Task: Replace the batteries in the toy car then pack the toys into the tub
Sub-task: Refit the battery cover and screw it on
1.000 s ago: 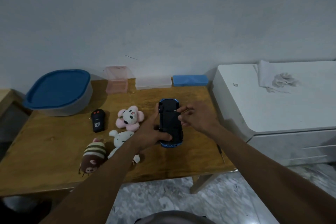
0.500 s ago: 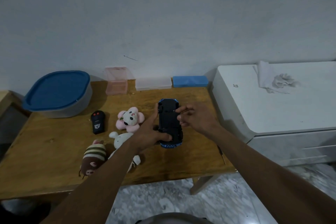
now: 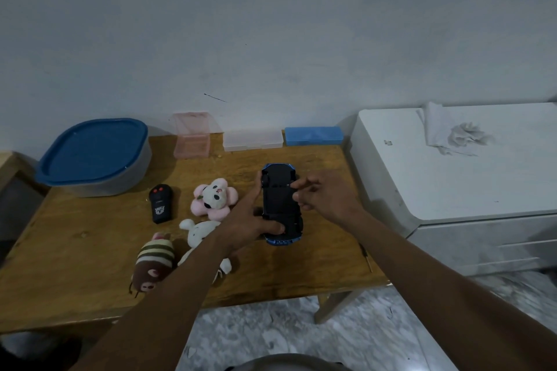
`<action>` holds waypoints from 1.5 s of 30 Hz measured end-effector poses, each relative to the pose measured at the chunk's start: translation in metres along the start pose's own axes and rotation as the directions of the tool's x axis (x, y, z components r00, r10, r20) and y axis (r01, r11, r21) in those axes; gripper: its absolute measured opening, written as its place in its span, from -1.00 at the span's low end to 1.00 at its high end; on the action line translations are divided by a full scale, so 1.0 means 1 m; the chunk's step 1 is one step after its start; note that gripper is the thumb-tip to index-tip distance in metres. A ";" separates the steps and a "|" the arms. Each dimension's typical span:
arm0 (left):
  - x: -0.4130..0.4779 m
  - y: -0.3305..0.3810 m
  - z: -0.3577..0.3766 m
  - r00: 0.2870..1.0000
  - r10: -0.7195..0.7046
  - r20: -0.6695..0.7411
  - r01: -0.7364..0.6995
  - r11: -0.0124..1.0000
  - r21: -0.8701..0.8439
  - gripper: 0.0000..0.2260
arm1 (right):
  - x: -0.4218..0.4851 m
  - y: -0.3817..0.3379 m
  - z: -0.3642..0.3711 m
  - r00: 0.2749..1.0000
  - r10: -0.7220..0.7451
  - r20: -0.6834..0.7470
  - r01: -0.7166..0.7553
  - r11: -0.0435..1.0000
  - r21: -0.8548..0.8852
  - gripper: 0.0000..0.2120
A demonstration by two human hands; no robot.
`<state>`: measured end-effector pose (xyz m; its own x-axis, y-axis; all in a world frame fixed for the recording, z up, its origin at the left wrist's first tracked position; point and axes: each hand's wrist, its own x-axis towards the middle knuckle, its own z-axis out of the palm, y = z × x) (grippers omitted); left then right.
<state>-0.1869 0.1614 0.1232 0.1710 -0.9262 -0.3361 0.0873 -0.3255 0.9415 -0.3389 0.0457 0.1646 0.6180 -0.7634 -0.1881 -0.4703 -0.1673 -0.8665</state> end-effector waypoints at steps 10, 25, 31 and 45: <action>-0.001 0.001 0.005 1.000 0.004 -0.015 -0.005 0.998 -0.068 -0.02 | -0.007 -0.001 0.009 0.996 -0.022 -0.086 0.009 0.988 -0.155 -0.74; 0.000 0.004 0.008 0.996 -0.065 -0.054 0.053 0.979 -0.194 -0.49 | -0.011 -0.003 0.016 0.954 0.253 -0.161 -0.229 0.961 0.154 -0.51; -0.004 -0.002 0.015 0.996 -0.091 -0.014 0.086 0.969 -0.234 -0.57 | -0.016 -0.001 0.013 0.938 0.307 -0.160 -0.271 0.939 0.214 -0.56; 0.010 -0.031 0.063 0.978 -0.207 0.014 0.203 0.945 -0.257 -0.46 | -0.027 0.094 -0.044 0.876 0.349 -0.332 -0.426 0.883 -0.196 -0.95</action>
<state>-0.2499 0.1505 0.0919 0.1355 -0.8415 -0.5230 0.3693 -0.4469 0.8148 -0.4272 0.0230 0.1080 0.1680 -0.9345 -0.3137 -0.8023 0.0553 -0.5943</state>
